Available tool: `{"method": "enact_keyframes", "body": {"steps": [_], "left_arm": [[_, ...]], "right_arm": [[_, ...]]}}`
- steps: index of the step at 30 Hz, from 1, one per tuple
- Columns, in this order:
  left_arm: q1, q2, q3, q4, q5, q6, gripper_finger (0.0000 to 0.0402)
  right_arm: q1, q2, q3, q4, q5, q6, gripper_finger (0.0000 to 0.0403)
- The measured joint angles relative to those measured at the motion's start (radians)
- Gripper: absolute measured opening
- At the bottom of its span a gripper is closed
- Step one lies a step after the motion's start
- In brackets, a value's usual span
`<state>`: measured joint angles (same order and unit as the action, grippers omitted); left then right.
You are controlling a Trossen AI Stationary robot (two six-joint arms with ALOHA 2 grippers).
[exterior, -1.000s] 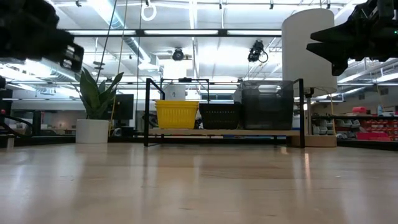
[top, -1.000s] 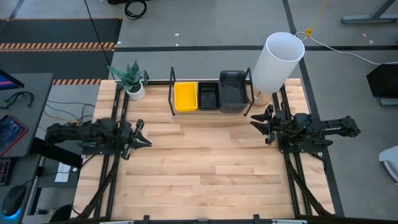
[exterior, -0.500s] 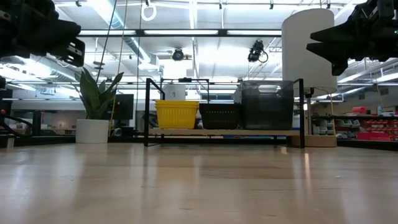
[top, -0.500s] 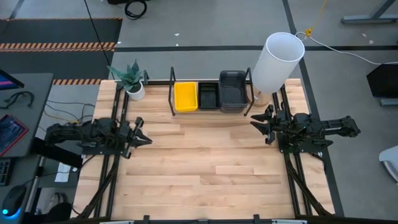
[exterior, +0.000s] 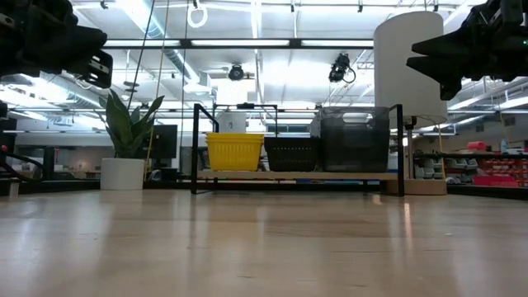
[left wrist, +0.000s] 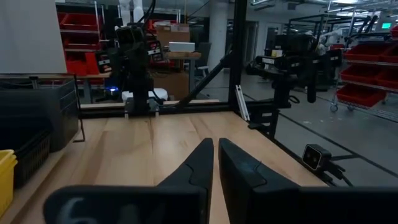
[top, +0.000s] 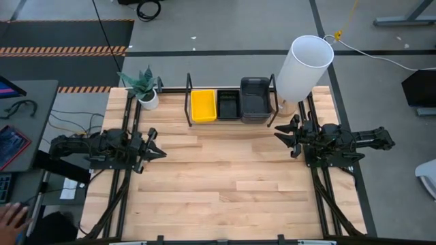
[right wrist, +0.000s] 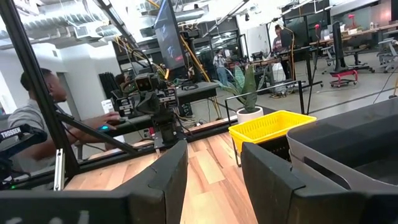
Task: Stack baskets on shelf by color
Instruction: Return to Home Position
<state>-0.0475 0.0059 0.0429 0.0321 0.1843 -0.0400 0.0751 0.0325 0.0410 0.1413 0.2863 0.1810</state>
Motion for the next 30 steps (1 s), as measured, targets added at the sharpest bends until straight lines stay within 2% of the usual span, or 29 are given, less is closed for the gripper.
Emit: {"method": "enact_keyframes", "body": {"steps": [30], "left_arm": [[0.000,0.000,0.002,0.001,0.000,0.000,0.0035]], "right_arm": [[0.000,0.000,0.000,0.000,0.000,0.000,0.0155]]}}
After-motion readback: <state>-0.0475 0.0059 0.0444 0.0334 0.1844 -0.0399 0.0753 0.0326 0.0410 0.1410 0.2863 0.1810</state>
